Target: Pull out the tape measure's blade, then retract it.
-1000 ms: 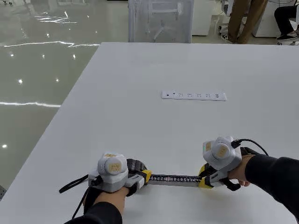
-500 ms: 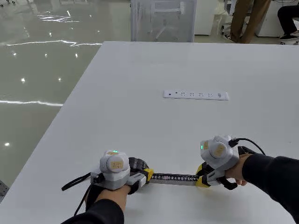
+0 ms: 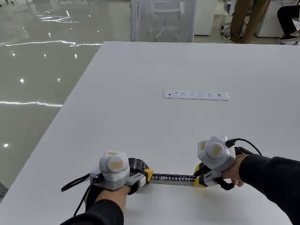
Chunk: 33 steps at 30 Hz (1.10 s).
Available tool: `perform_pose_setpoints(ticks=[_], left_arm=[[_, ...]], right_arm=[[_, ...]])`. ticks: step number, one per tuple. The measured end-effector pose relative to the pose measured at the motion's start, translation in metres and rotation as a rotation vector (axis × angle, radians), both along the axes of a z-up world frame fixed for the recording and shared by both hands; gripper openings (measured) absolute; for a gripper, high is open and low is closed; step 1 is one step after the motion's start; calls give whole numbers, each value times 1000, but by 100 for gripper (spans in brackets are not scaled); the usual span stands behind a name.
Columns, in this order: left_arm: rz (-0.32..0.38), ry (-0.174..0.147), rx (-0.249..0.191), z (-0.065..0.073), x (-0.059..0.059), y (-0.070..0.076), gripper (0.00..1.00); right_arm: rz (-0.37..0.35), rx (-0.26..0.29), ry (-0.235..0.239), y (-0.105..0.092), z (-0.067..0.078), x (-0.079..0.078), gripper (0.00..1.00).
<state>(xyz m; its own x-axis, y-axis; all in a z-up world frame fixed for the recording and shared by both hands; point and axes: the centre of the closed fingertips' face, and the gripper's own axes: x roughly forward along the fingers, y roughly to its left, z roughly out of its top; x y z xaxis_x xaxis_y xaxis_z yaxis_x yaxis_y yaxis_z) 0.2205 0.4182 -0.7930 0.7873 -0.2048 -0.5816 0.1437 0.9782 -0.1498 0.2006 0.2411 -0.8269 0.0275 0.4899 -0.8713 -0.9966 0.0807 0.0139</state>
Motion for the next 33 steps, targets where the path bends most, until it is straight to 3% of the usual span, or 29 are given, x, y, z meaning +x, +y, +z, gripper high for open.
perform_pose_setpoints(ticks=[33], left_arm=[[1,7,-8,-1,1,0,59]], right_arm=[[-40,60,16,31,0,0,12]])
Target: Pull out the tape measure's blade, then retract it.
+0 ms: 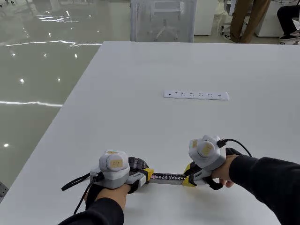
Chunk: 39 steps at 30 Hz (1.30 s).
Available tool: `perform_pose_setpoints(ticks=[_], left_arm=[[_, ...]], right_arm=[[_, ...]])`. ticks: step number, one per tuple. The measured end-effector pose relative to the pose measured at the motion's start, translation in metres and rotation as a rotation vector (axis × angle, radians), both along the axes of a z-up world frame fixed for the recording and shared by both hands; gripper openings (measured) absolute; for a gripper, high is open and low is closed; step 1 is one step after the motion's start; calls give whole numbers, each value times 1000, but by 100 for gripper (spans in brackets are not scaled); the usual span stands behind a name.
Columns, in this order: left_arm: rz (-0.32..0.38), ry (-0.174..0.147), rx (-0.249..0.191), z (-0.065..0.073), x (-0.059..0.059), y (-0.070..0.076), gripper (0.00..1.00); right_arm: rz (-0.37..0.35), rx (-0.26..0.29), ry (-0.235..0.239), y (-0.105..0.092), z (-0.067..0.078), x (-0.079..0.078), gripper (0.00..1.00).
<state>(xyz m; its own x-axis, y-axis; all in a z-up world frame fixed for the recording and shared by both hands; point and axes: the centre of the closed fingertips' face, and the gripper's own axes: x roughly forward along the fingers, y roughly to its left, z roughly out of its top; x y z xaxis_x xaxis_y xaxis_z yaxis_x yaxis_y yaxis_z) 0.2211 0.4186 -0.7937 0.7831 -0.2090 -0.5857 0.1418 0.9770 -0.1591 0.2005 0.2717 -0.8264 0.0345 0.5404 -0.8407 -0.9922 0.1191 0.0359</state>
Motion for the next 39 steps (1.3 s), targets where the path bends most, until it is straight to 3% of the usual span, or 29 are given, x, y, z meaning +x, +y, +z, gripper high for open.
perform_pose_setpoints(ticks=[22,39], left_arm=[[-4,1,0,1,0,0,59],[-1,2,-3,1,0,0,59]], right_arm=[[-15,41,-13,19,1,0,12],[-33,69,5,30,-1,-1,12]])
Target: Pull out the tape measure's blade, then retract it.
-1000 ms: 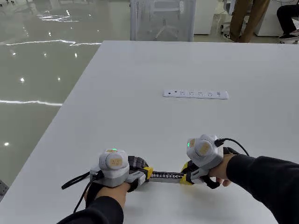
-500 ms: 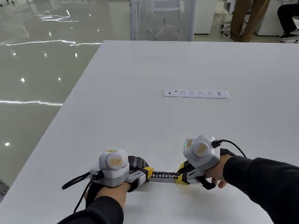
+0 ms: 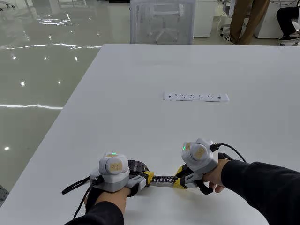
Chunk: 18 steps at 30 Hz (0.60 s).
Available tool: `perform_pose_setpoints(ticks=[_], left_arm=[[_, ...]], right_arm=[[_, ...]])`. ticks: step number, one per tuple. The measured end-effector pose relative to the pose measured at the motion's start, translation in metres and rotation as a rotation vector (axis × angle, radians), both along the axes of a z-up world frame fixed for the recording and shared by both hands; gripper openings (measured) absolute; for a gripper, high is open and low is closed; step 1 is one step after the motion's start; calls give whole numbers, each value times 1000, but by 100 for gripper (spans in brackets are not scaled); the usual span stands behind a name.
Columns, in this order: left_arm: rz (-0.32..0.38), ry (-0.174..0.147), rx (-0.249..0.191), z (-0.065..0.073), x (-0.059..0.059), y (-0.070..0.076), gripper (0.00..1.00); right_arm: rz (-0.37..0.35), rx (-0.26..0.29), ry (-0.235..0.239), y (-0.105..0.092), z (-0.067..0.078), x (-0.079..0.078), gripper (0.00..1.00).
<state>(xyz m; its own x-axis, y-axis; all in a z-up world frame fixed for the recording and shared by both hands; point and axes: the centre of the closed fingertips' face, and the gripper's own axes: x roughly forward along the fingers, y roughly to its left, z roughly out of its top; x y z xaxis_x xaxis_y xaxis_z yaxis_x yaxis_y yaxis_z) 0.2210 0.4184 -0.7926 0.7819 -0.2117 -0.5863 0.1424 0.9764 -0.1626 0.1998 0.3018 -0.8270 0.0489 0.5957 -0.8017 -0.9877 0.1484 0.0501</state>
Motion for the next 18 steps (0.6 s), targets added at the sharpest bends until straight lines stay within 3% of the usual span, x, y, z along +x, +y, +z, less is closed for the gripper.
perform_pose_setpoints(ticks=[18], left_arm=[[3,0,-5,0,0,0,59]], right_arm=[[1,19,2,14,1,1,12]])
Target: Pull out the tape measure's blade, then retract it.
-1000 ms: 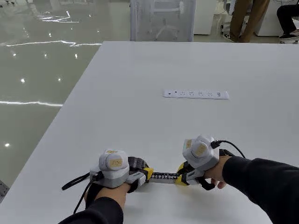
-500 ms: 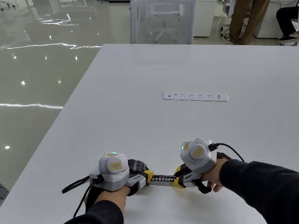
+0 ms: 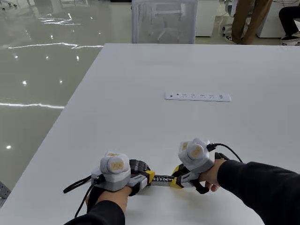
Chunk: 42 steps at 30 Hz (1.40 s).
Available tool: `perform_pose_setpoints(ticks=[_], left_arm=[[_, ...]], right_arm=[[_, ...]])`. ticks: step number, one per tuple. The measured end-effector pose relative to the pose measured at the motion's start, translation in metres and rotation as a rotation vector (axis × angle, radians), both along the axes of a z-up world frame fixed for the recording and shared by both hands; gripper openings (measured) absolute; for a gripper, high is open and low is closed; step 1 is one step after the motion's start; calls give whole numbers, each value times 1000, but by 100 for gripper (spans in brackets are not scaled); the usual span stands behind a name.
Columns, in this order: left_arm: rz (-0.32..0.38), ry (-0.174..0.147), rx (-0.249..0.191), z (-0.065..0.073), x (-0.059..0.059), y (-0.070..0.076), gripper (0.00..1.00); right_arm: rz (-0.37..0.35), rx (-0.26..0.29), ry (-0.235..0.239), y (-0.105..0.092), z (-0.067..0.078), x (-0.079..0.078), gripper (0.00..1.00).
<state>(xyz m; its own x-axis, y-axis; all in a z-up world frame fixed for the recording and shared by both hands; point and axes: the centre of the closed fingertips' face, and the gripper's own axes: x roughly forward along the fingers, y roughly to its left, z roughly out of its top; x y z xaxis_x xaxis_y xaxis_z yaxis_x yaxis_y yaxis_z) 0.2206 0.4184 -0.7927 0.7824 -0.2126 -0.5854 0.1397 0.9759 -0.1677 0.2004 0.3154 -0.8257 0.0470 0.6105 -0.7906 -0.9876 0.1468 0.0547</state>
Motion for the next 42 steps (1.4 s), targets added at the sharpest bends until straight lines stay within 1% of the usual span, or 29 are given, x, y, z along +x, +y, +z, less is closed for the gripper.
perform_pose_setpoints(ticks=[7,16,32,42], left_arm=[[2,0,-1,0,0,0,59],[5,0,-6,0,1,0,59],[8,2,-9,0,1,1,59],[16,5,-19,0,1,1,60]], right_arm=[[-8,10,6,4,0,0,12],[-1,14,-1,10,-1,0,13],[3,17,2,18,-1,-1,13],[7,22,1,24,-1,-1,13]])
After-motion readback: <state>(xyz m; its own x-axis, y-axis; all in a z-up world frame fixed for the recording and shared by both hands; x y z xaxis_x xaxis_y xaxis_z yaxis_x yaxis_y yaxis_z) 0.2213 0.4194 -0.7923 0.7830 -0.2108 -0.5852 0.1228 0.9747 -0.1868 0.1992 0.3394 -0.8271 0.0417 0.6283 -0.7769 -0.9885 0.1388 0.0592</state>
